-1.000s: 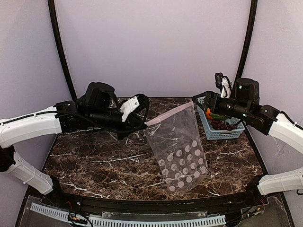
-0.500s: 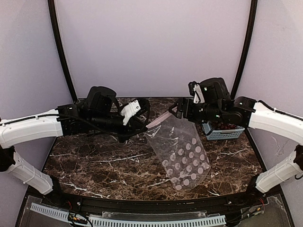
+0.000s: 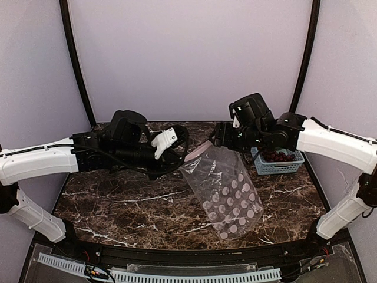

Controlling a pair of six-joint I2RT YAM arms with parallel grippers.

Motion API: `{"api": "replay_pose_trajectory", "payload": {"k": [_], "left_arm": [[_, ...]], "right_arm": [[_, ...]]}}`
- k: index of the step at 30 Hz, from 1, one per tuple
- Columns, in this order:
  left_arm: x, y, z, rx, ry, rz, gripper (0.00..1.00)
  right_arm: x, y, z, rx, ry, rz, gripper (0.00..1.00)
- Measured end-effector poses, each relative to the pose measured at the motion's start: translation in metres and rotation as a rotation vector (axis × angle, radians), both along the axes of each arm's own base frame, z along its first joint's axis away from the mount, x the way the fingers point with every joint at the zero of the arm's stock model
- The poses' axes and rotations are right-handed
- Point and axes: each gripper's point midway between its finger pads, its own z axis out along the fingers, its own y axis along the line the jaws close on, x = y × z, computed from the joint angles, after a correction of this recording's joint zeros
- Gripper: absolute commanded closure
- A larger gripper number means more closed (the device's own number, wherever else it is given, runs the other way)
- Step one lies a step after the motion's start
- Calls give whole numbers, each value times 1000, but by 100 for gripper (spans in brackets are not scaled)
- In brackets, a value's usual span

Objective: Place the food in the zip-top bag and seal the zipper
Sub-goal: Adjust the zipper food storage bag at the center of the board.

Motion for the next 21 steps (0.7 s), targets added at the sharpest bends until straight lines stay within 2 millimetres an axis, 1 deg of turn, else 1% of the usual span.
{"api": "replay_pose_trajectory", "payload": {"k": [5,7,9,11,14,17,21], "left_arm": [[0,0,0,6,-8,5,99],[0,0,-1,8,-11,3,99],[0,-1,-1,10,-11,3,99],[-1,-1,-2,13,-15,2,99],[-1,-2,-3,19,-21,3,99],[-1,-2,-4,26,-26,4,99],[0,-1,-5,32,-30,13,99]], "right_arm": [[-1,0,-7,-30,13,-1,38],[0,0,-6,-37,13,0,39],[2,2,-4,-38,8,2,44],[4,5,-4,-38,7,2,46],[6,8,-9,-46,17,7,46],[5,12,-15,-49,32,17,41],[3,15,-16,-41,44,31,41]]}}
